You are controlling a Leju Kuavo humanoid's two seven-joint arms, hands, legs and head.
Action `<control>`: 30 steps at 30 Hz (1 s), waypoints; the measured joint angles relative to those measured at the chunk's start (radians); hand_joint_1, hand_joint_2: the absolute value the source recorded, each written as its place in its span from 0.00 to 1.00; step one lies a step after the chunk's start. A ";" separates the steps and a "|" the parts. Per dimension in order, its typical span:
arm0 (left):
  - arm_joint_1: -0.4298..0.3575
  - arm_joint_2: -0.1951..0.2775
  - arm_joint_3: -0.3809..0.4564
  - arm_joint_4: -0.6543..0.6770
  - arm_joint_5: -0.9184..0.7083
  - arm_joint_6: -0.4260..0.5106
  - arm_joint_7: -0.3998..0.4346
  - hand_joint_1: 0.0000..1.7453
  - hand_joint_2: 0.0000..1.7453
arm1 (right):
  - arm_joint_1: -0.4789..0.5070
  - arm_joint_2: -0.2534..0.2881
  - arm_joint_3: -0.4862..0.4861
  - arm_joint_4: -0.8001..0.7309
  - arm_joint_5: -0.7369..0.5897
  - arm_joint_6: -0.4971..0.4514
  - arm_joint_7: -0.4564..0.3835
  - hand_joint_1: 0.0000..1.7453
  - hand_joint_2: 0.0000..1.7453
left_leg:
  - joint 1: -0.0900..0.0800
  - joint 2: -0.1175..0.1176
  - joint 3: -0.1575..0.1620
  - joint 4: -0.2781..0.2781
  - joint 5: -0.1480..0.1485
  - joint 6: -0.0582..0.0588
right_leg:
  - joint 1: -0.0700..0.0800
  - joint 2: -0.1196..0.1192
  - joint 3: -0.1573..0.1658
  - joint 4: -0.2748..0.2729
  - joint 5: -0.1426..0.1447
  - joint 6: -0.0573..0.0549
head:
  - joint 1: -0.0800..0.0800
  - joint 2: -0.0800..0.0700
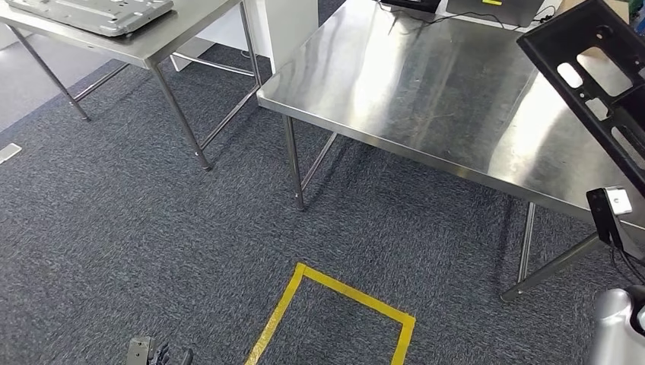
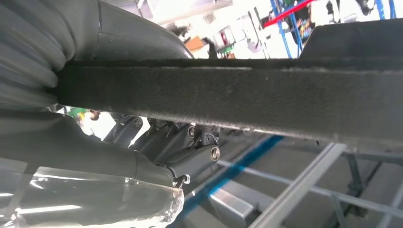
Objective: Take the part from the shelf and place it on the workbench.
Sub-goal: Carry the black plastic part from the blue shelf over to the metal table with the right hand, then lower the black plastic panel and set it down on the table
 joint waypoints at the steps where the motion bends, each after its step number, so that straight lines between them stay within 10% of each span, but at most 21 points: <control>1: 0.001 0.003 0.000 0.000 -0.002 0.000 0.001 0.00 1.00 | 0.006 0.000 0.000 -0.001 -0.001 0.000 0.000 1.00 1.00 | -0.014 -0.010 0.012 -0.067 0.068 0.022 | 0.002 0.003 0.013 -0.002 -0.013 0.000 | 0.001 0.000; 4: 0.005 0.013 -0.001 0.000 -0.007 -0.001 0.006 0.00 1.00 | 0.028 0.004 0.001 -0.009 -0.008 -0.001 0.001 1.00 1.00 | -0.043 -0.054 0.057 -0.185 0.197 0.063 | 0.009 0.020 0.051 -0.011 -0.046 0.010 | 0.004 0.000; 7: 0.003 0.013 -0.002 0.000 -0.010 -0.003 0.008 0.00 1.00 | 0.042 -0.005 -0.003 -0.027 -0.012 -0.001 0.003 1.00 1.00 | -0.041 -0.049 0.111 -0.208 0.185 0.064 | 0.012 0.017 0.044 0.061 -0.019 0.039 | 0.000 0.000; 9: 0.000 0.012 -0.003 0.000 -0.011 -0.005 0.009 0.00 1.00 | 0.045 -0.010 -0.004 -0.035 -0.013 0.000 0.003 1.00 1.00 | -0.035 -0.041 0.141 -0.213 0.165 0.065 | 0.009 -0.002 -0.037 0.179 -0.010 0.047 | -0.002 0.000; 12: 0.000 0.009 -0.004 0.000 -0.016 -0.007 0.009 0.00 1.00 | 0.049 -0.014 -0.005 -0.039 -0.015 0.001 0.003 1.00 1.00 | -0.029 -0.037 0.184 -0.214 0.120 0.061 | 0.003 -0.010 -0.153 0.274 -0.110 0.026 | -0.004 0.000; 14: 0.001 0.007 -0.004 0.001 -0.018 -0.008 0.009 0.00 1.00 | 0.051 -0.015 -0.005 -0.038 -0.016 0.003 0.003 1.00 1.00 | -0.025 -0.037 0.227 -0.214 0.085 0.055 | -0.006 -0.013 -0.180 0.222 -0.155 0.037 | -0.003 0.000; 15: 0.002 0.006 -0.004 0.001 -0.018 -0.009 0.009 0.00 1.00 | 0.052 -0.015 -0.005 -0.038 -0.016 0.005 0.003 1.00 1.00 | -0.023 -0.037 0.250 -0.214 0.067 0.052 | -0.012 -0.016 -0.182 0.167 -0.129 0.059 | -0.002 0.000; 17: 0.003 0.006 -0.005 0.003 -0.019 -0.010 0.010 0.00 1.00 | 0.052 -0.018 -0.005 -0.035 -0.016 0.009 0.003 1.00 1.00 | -0.022 -0.038 0.292 -0.213 0.028 0.042 | -0.018 -0.029 -0.172 0.056 0.011 0.106 | -0.002 0.000; 18: 0.002 0.006 -0.005 0.003 -0.019 -0.010 0.010 0.00 1.00 | 0.052 -0.019 -0.004 -0.034 -0.016 0.011 0.003 1.00 1.00 | -0.023 -0.038 0.306 -0.214 0.011 0.037 | -0.015 -0.033 -0.160 0.022 0.076 0.111 | -0.003 0.000; 20: -0.001 0.006 -0.005 0.004 -0.019 -0.010 0.010 0.00 1.00 | 0.045 -0.024 -0.005 -0.035 -0.016 0.013 0.003 1.00 1.00 | -0.023 -0.035 0.318 -0.201 -0.002 0.027 | -0.009 -0.034 -0.137 0.003 0.119 0.080 | -0.003 0.000; 22: -0.008 0.007 -0.005 0.004 -0.019 -0.011 0.010 0.00 1.00 | 0.035 -0.031 -0.006 -0.039 -0.016 0.013 0.003 1.00 1.00 | -0.020 -0.026 0.279 -0.120 0.029 0.017 | -0.014 -0.030 -0.116 0.000 0.100 0.044 | -0.003 0.000; 25: -0.011 0.005 -0.007 0.004 -0.020 -0.011 0.009 0.00 1.00 | 0.031 -0.033 -0.005 -0.041 -0.016 0.013 0.003 1.00 1.00 | -0.013 -0.010 0.134 0.074 0.040 -0.001 | -0.015 -0.028 -0.068 -0.007 0.067 0.013 | -0.003 0.000; 28: -0.011 0.005 -0.007 0.005 -0.021 -0.005 0.008 0.00 1.00 | 0.035 -0.033 -0.005 -0.041 -0.015 0.019 0.003 1.00 1.00 | -0.004 -0.007 0.029 0.111 -0.087 -0.011 | -0.016 -0.025 -0.009 -0.009 0.025 0.011 | -0.003 0.000; 30: -0.011 0.006 -0.007 0.005 -0.021 -0.002 0.006 0.00 1.00 | 0.039 -0.030 -0.004 -0.041 -0.014 0.031 0.003 1.00 1.00 | -0.001 -0.005 0.010 0.034 -0.077 -0.011 | -0.018 -0.023 0.032 -0.010 -0.009 0.015 | -0.003 0.000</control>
